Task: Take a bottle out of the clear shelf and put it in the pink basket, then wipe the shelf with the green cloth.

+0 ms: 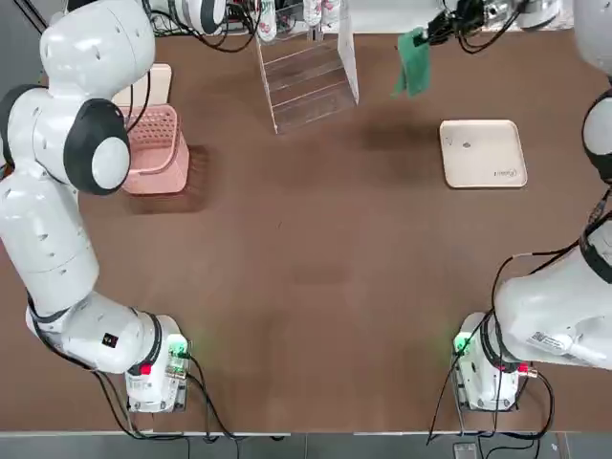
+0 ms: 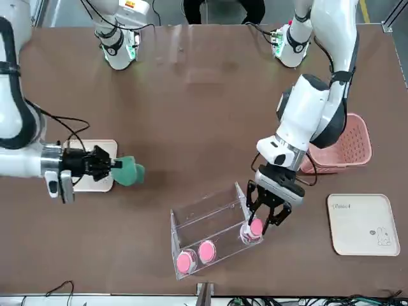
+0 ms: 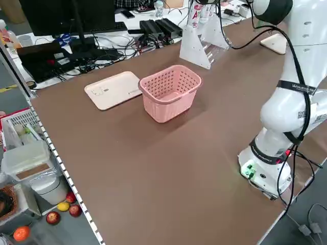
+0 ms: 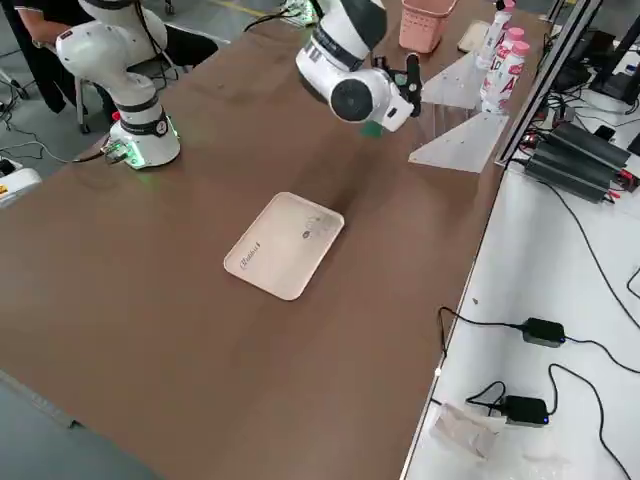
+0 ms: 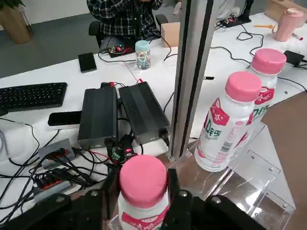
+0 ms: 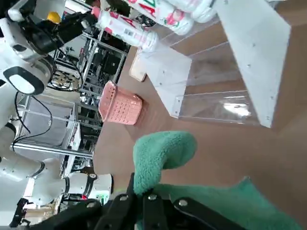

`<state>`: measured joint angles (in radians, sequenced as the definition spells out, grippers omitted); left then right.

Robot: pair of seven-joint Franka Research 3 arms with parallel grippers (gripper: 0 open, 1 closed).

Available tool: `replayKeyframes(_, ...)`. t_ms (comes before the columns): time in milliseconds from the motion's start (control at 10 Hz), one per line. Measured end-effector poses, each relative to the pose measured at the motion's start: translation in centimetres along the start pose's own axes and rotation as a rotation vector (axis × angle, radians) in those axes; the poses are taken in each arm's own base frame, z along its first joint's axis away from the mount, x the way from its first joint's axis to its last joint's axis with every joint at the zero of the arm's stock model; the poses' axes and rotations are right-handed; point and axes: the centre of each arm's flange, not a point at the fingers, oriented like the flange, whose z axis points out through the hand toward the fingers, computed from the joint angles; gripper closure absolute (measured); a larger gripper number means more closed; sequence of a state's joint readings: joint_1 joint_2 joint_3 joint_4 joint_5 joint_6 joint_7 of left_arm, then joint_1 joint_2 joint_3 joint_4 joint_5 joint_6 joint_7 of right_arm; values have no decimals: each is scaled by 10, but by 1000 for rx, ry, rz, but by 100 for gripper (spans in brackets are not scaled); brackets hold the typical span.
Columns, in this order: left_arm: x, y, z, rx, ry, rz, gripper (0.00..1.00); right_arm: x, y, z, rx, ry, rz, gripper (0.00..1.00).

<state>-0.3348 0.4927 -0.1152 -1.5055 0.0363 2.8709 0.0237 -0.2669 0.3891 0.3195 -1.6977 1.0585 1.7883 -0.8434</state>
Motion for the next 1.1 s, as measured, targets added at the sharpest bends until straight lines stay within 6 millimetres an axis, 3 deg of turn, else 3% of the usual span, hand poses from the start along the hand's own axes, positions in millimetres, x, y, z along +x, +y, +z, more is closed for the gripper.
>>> replayKeyframes(300, 3, -1, -1, 0, -23, -17, 56, 27, -74, 77, -17, 37, -87, 94)
replayKeyframes(500, 20, -4, -10, -2, -111, -47, 56, 34, -101, 123, -43, 78, -117, 94)
replayKeyframes(700, 40, -8, -32, 2, -160, -52, 56, 36, -112, 135, -66, 93, -210, 94)
replayKeyframes(1100, 64, -10, -95, 14, -256, -50, 56, 37, -128, 123, -194, 157, -505, 94)
